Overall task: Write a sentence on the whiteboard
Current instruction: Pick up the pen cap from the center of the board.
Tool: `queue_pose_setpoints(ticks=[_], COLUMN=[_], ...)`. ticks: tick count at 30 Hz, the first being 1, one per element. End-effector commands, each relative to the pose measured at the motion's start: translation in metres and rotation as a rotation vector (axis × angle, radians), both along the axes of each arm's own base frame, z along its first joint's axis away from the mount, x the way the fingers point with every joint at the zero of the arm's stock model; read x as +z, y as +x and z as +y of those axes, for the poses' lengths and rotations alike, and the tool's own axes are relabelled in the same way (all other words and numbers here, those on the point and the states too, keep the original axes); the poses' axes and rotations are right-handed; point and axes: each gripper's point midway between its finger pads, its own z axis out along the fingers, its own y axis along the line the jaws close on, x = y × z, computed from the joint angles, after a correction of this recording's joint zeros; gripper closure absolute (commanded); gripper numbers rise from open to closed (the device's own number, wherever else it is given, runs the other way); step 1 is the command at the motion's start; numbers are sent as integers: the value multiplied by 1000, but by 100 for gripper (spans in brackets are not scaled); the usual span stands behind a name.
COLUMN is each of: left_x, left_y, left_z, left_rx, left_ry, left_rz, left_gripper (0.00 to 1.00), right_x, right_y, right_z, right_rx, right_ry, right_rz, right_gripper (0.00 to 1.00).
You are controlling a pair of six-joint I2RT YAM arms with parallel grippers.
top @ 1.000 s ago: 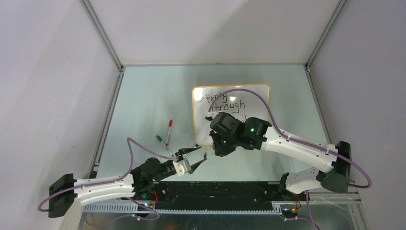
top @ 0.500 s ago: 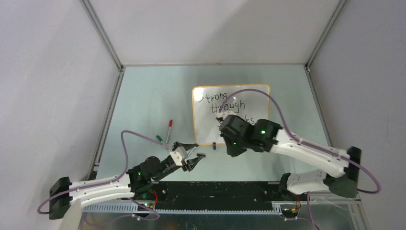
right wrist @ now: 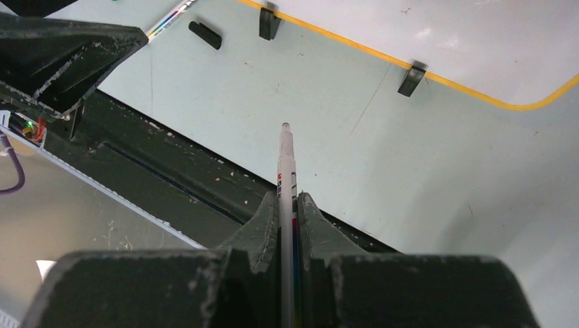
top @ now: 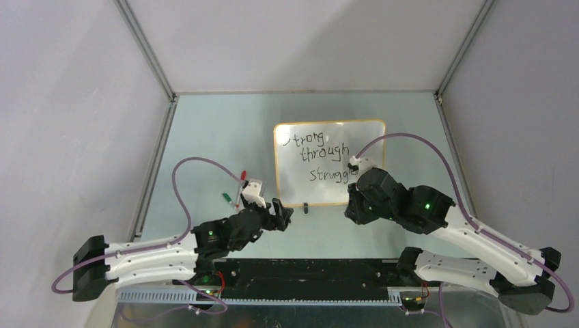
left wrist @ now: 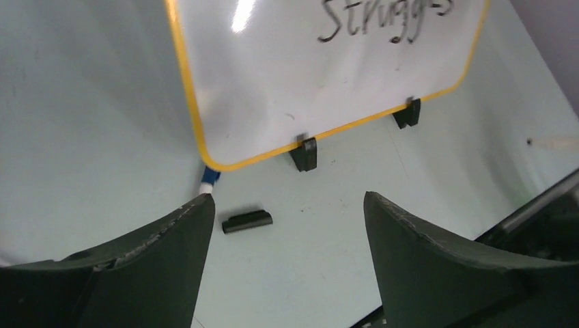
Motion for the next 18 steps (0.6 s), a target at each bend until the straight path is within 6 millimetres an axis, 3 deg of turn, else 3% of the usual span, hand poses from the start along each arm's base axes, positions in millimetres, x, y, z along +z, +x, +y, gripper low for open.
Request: queue_pose_setpoints(ticks=[1, 5, 9, 18], left_x=[-16, -34, -42, -54], left_y=[4, -1, -9, -13], left_z=[13, 12, 6, -13], left_rx=[299, 469, 604, 772], left_ry=[-198, -325, -292, -244], left_rz=[248, 451, 601, 735], left_gripper=[14, 25, 27, 37], right_x=[9, 16, 23, 36], right_y=[6, 8, 8, 5], right_z=[8, 8, 4, -15], right_rx=[-13, -12, -17, -38], right_ry=[76, 109, 139, 189], right_rz=[-37, -60, -84, -134], right_gripper=[100, 100, 100, 100])
